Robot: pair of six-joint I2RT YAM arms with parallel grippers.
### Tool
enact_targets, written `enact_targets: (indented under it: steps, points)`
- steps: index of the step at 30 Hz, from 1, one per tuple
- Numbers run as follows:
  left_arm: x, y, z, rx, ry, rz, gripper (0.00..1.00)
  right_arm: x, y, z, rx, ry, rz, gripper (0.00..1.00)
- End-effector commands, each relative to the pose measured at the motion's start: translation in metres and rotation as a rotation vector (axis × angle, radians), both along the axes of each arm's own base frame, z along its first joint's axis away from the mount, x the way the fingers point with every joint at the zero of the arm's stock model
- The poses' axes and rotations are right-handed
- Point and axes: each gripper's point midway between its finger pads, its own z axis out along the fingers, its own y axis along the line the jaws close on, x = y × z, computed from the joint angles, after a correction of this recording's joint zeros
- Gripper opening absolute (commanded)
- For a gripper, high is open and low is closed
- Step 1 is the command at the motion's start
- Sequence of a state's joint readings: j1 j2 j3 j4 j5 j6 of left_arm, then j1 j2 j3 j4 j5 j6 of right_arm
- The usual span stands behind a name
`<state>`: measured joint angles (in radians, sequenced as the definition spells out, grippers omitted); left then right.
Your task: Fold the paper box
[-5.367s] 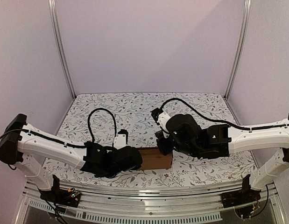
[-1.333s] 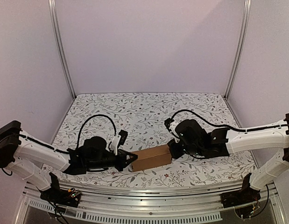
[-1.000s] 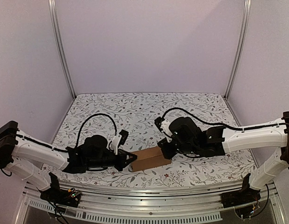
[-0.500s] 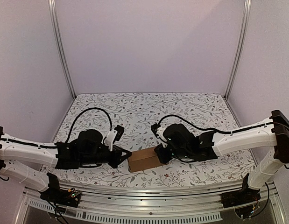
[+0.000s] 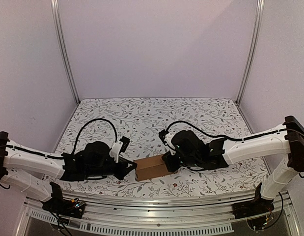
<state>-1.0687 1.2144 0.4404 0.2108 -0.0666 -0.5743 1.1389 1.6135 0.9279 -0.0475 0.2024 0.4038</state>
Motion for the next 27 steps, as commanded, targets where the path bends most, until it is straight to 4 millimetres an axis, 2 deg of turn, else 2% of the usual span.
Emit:
enact_targets:
  steps: [1, 3, 6, 12, 17, 22, 24, 27]
  points:
    - [-0.002, 0.004, -0.035, 0.031, 0.077, 0.01, 0.0, -0.013, -0.012, -0.033, -0.088, 0.07, 0.016, 0.0]
    - [-0.004, 0.006, -0.045, 0.054, 0.095, 0.011, 0.0, -0.013, -0.014, -0.033, -0.089, 0.068, 0.014, 0.0]
    - [-0.004, 0.007, -0.046, 0.062, 0.095, 0.009, 0.0, -0.013, -0.015, -0.032, -0.089, 0.066, 0.01, 0.0]
    - [0.002, 0.007, -0.028, 0.068, 0.045, 0.013, 0.0, -0.009, -0.015, -0.025, -0.083, 0.048, -0.002, 0.0]
    - [0.006, 0.004, -0.01, 0.071, 0.016, 0.012, 0.0, -0.003, -0.016, -0.007, -0.085, -0.002, -0.005, 0.05]
    - [0.016, 0.002, 0.024, 0.066, -0.052, 0.026, 0.14, 0.0, -0.024, 0.018, -0.089, -0.063, -0.004, 0.11]
    - [0.023, 0.001, 0.042, 0.068, -0.093, 0.043, 0.24, -0.001, -0.027, 0.028, -0.08, -0.078, -0.004, 0.12]
    - [0.032, 0.007, 0.055, 0.118, -0.134, 0.06, 0.38, -0.002, -0.035, 0.038, -0.072, -0.091, -0.01, 0.13]
